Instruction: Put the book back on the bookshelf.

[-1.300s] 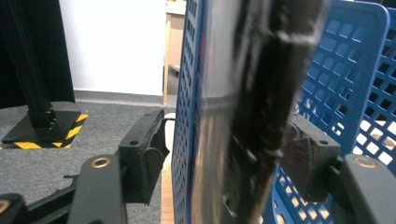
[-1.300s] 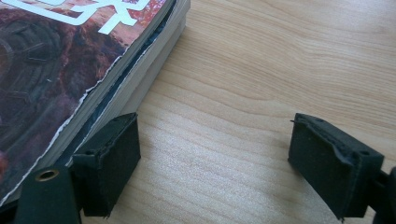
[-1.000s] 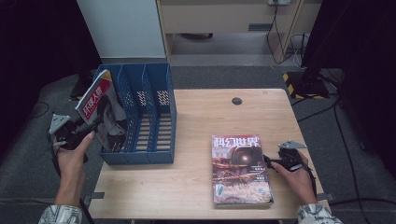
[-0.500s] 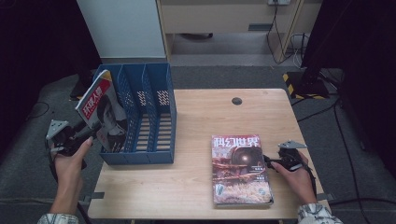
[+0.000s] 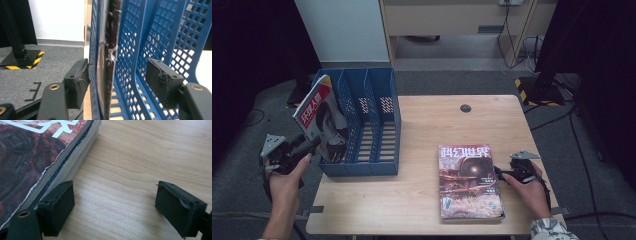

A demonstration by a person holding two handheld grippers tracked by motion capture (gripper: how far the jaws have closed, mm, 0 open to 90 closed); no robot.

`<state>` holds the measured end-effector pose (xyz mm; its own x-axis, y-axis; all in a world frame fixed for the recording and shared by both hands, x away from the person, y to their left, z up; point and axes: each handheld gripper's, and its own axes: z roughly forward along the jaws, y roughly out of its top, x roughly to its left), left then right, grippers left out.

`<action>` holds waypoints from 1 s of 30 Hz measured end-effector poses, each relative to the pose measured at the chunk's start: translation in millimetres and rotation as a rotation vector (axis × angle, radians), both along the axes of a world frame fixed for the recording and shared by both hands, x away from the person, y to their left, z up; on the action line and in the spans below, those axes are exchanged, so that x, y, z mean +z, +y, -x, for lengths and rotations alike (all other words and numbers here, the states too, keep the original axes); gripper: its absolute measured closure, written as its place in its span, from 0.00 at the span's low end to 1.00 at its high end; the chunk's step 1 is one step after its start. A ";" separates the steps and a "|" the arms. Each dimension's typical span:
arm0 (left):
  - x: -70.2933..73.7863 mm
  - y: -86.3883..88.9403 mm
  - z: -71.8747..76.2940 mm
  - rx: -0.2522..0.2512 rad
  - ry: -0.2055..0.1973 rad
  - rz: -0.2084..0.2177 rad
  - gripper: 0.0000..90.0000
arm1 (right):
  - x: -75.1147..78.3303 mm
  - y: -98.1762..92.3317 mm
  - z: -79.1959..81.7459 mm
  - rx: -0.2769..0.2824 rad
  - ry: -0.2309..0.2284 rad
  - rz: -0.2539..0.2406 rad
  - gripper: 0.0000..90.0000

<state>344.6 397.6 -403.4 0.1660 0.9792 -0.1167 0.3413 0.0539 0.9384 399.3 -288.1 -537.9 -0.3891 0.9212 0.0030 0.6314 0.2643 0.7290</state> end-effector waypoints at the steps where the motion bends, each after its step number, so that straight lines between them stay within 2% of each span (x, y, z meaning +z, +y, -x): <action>1: -0.3 -0.1 1.3 -0.003 0.004 -0.004 0.40 | 0.0 0.0 0.0 0.000 0.000 0.000 0.18; 7: -2.5 -3.5 10.4 -0.023 0.023 0.001 0.44 | 0.0 -0.1 -0.1 0.001 -0.001 0.000 0.18; 15: -0.5 -16.6 15.2 -0.069 0.028 -0.028 0.44 | 0.0 -0.1 -0.1 0.001 -0.001 0.000 0.18; 30: -7.3 -51.3 3.8 -0.146 0.072 -0.066 0.42 | 0.0 -0.1 -0.1 0.001 0.001 0.000 0.18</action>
<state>340.8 346.4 -410.7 0.3003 0.9513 -0.0693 0.4076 -0.0622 0.9111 399.4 -288.1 -537.9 -0.3901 0.9208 0.0035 0.6316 0.2649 0.7287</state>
